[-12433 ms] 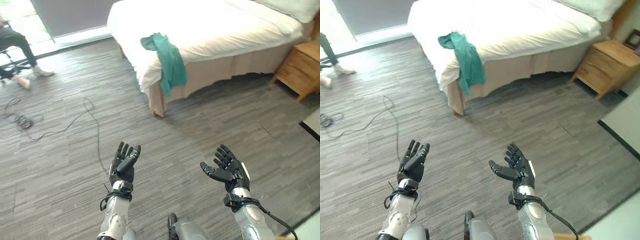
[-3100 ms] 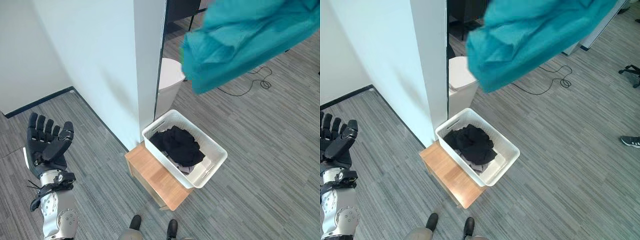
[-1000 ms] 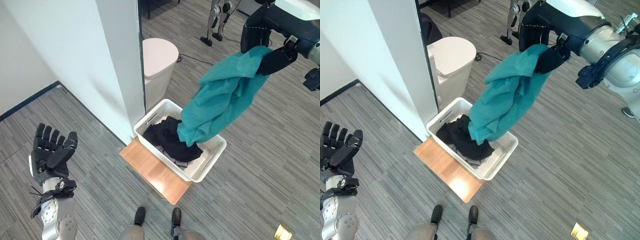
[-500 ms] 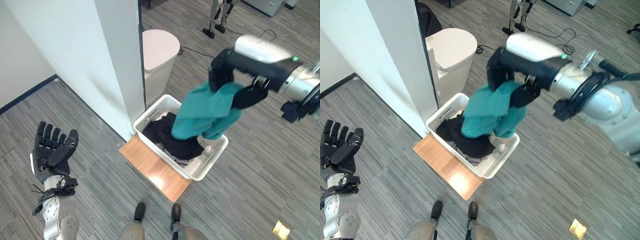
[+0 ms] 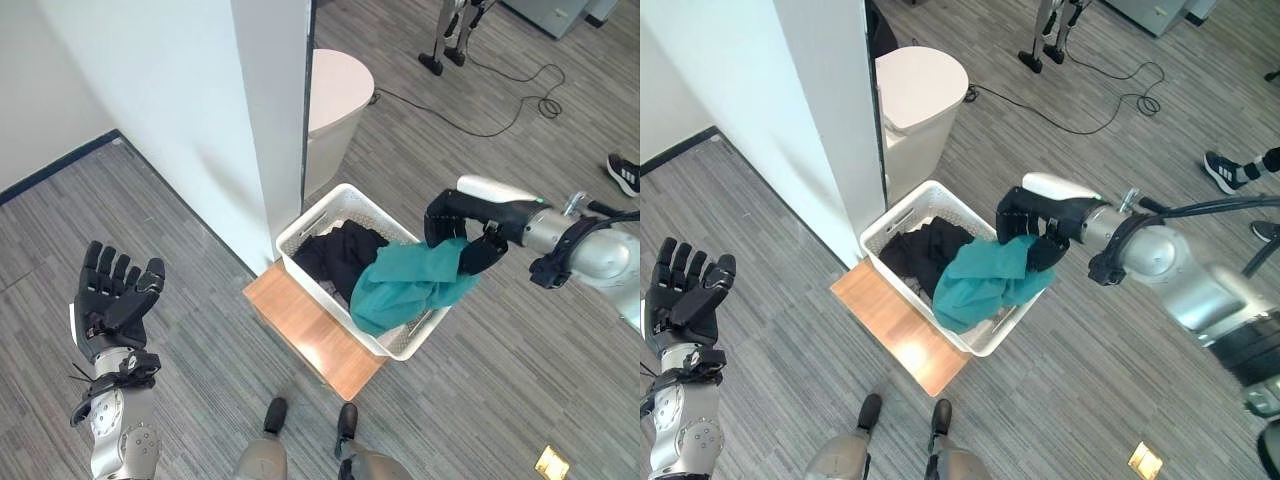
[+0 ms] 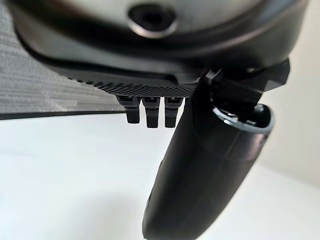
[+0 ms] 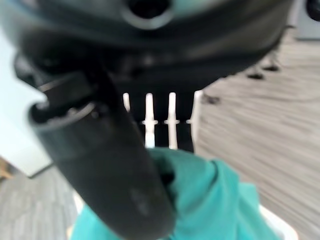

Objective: Pick up bed clothes into laundry basket.

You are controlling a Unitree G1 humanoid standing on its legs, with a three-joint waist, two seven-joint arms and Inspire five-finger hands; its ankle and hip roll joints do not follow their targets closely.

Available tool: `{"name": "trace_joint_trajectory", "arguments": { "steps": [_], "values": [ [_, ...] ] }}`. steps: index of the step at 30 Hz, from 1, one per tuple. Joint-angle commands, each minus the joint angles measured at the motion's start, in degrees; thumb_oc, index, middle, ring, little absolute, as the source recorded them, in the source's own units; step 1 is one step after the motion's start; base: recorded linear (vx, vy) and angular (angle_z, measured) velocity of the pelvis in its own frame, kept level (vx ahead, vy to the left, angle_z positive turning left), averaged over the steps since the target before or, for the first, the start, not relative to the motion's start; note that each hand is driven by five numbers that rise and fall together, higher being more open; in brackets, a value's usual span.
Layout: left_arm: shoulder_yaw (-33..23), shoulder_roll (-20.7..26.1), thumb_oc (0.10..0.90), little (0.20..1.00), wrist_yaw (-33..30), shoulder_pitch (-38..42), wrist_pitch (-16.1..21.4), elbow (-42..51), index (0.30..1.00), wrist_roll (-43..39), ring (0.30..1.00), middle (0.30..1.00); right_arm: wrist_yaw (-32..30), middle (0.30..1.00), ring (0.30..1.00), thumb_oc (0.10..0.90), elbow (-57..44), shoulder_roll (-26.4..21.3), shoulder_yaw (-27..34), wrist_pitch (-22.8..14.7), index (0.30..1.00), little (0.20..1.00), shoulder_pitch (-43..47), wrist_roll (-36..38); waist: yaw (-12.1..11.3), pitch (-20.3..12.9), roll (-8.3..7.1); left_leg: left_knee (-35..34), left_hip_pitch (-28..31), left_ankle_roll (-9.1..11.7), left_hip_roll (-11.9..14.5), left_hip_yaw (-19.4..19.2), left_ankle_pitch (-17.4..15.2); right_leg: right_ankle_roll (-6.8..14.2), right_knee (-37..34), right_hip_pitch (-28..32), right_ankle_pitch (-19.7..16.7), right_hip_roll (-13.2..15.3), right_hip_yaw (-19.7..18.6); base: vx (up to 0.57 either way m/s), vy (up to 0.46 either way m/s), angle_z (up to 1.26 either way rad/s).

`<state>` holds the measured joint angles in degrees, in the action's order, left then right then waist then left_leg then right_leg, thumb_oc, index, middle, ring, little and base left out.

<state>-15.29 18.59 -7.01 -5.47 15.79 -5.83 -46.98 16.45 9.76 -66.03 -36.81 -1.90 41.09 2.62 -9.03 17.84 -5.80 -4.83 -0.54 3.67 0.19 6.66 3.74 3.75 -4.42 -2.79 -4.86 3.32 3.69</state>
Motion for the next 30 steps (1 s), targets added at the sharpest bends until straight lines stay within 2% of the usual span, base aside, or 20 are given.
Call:
{"name": "trace_joint_trajectory", "arguments": {
  "steps": [1, 7, 12, 13, 14, 15, 16, 19, 22, 23, 24, 26, 28, 30],
  "values": [
    [0.8, 6.6, 0.8, 0.9, 0.1, 1.7, 4.0, 4.3, 0.9, 1.3, 0.9, 0.9, -4.6, 0.3, 0.3, 0.4, 3.6, 7.1, -3.1, -1.4, 0.3, 0.3, 10.6, -3.4, -2.5, -2.5, -2.7, 0.3, -4.8, -1.3, -2.7, 1.5, -0.4, 6.2, 5.6, 0.3, 4.3, 7.8, -0.3, 0.0, -0.002, 0.06],
    [4.1, 6.2, 0.8, 0.9, -0.8, 4.4, 4.5, 3.1, 0.9, 0.5, 0.9, 0.9, -8.3, 0.3, 0.3, 0.4, 15.0, 20.2, -6.7, -1.4, 0.3, 0.3, 16.0, -8.3, -4.0, -2.6, -1.63, 0.3, -5.3, -1.5, -3.2, 2.3, -0.1, 6.2, 5.4, 0.4, 4.3, 7.8, 0.3, 0.01, 0.007, 0.05],
    [4.7, 6.7, 0.8, 0.9, -1.2, 4.6, 4.3, 1.9, 0.9, 0.5, 0.9, 0.9, -5.9, 0.3, 0.3, 0.4, 25.3, 25.8, -11.4, 0.6, 0.3, 0.3, 20.5, -11.6, -4.7, -2.8, -1.09, 0.3, -5.6, -1.5, -3.5, 2.6, -0.1, 6.2, 5.3, 0.7, 4.3, 8.0, 0.7, 0.0, 0.008, 0.01],
    [4.6, 7.0, 0.8, 0.9, -1.2, 4.7, 4.2, 1.4, 0.9, 0.6, 0.9, 0.9, -4.1, 0.498, 0.498, 0.532, 27.5, 26.2, -13.2, 1.3, 0.498, 0.498, 21.4, -12.6, -4.7, -2.9, -1.09, 0.3, -5.6, -1.4, -3.4, 2.6, -0.1, 6.1, 5.2, 0.7, 4.3, 8.0, 0.7, 0.0, 0.0, 0.0],
    [4.6, 7.3, 0.8, 0.9, -1.0, 4.8, 4.1, 1.0, 0.9, 0.7, 0.9, 0.9, -2.1, 0.564, 0.564, 0.576, 26.9, 26.2, -15.3, 0.9, 0.564, 0.564, 22.6, -12.8, -4.6, -3.0, -1.17, 0.3, -5.5, -1.3, -3.3, 2.5, -0.1, 6.1, 5.1, 0.7, 4.2, 8.0, 0.7, 0.0, 0.0, 0.0],
    [4.4, 7.1, 0.8, 0.9, -0.9, 4.7, 4.2, 0.6, 0.9, 0.7, 0.9, 0.9, -2.3, 0.9, 0.9, 0.8, 27.2, 25.8, -15.2, 1.2, 0.9, 0.9, 22.6, -12.2, -4.3, -3.1, -1.1, 0.2, -5.5, -1.3, -3.3, 2.5, -0.1, 6.1, 4.9, 0.9, 4.2, 8.0, 0.8, 0.02, 0.014, 0.03],
    [4.3, 7.0, 0.8, 0.9, -0.8, 4.5, 4.2, 0.4, 0.9, 0.5, 0.9, 0.9, -2.6, 0.9, 0.9, 0.8, 27.8, 25.4, -15.0, 1.4, 0.9, 0.9, 22.5, -12.3, -4.2, -3.2, -1.09, 0.2, -5.4, -1.3, -3.3, 2.5, -0.1, 6.2, 4.8, 1.0, 4.2, 8.1, 0.9, 0.02, 0.013, 0.04],
    [3.5, 6.6, 0.8, 0.9, -0.8, 4.1, 4.2, 0.0, 0.9, 0.1, 0.9, 0.9, -1.9, 0.9, 0.9, 0.8, 25.8, 23.0, -14.7, 0.8, 0.9, 0.9, 21.2, -12.3, -3.6, -3.4, -1.13, 0.2, -5.3, -1.3, -3.2, 2.3, -0.3, 6.3, 4.7, 1.1, 3.9, 8.1, 0.8, 0.0, 0.0, 0.0],
    [2.6, 6.5, 0.8, 0.9, -0.8, 4.4, 4.6, -0.8, 0.9, -0.1, 0.9, 0.9, -0.8, 0.9, 0.9, 0.8, 19.4, 17.7, -12.6, 0.5, 0.9, 0.9, 17.5, -8.5, -2.3, -3.6, -1.16, 0.2, -5.0, -1.2, -3.1, 1.7, -0.5, 6.5, 4.6, 0.9, 3.8, 8.2, 0.2, 0.0, 0.021, -0.02],
    [2.3, 6.7, 0.8, 0.9, -0.7, 4.6, 4.7, -1.0, 0.9, -0.3, 0.9, 0.9, -0.2, 0.9, 0.9, 0.8, 16.7, 14.6, -11.5, 0.3, 0.9, 0.9, 15.9, -6.0, -1.7, -3.8, -1.21, 0.2, -4.9, -1.2, -3.1, 1.5, -0.6, 6.6, 4.5, 0.9, 3.6, 8.2, 0.0, -0.01, 0.032, 0.02],
    [2.2, 7.6, 0.8, 0.9, 0.0, 4.8, 4.6, -1.1, 0.9, -0.1, 0.9, 0.9, 2.0, 0.9, 0.9, 0.8, 10.6, 7.6, -9.9, -0.1, 0.9, 0.9, 14.0, 0.1, -0.5, -4.0, -1.3, 0.2, -4.9, -1.1, -2.9, 1.0, -0.6, 6.8, 4.5, 0.7, 3.5, 8.3, -0.4, -0.01, 0.043, 0.01],
    [3.0, 8.3, 0.8, 0.9, 1.1, 5.2, 4.6, -1.1, 0.9, 0.0, 0.9, 0.9, 3.0, 0.9, 0.9, 0.8, 4.2, -0.4, -7.9, -0.7, 0.9, 0.9, 11.8, 4.7, 0.8, -4.2, -1.22, 0.2, -4.7, -1.0, -2.8, 0.3, -0.7, 7.0, 4.8, 0.4, 3.5, 8.5, -0.9, 0.0, 0.05, -0.02],
    [3.8, 8.3, 0.8, 0.9, 1.9, 5.4, 4.4, -0.6, 0.9, 0.5, 0.9, 0.9, 3.0, 0.9, 0.9, 0.8, -2.3, -8.5, -3.0, -1.5, 0.9, 0.9, 7.7, 9.2, 2.6, -4.4, -1.07, 0.2, -4.2, -0.9, -2.8, -0.4, -1.0, 7.3, 5.0, 0.3, 3.3, 8.7, -1.4, 0.01, 0.052, -0.06],
    [4.6, 7.9, 0.8, 0.9, 2.3, 6.0, 4.4, 0.6, 0.9, 0.8, 0.9, 0.9, 2.4, 0.9, 0.9, 0.8, -6.1, -14.3, 4.2, -2.9, 0.9, 0.9, 1.7, 12.7, 4.8, -4.9, -0.82, 0.2, -3.7, -0.9, -2.7, -1.3, -1.3, 7.6, 5.4, 0.1, 3.2, 8.8, -2.3, 0.01, 0.04, -0.08]
  ]
}}
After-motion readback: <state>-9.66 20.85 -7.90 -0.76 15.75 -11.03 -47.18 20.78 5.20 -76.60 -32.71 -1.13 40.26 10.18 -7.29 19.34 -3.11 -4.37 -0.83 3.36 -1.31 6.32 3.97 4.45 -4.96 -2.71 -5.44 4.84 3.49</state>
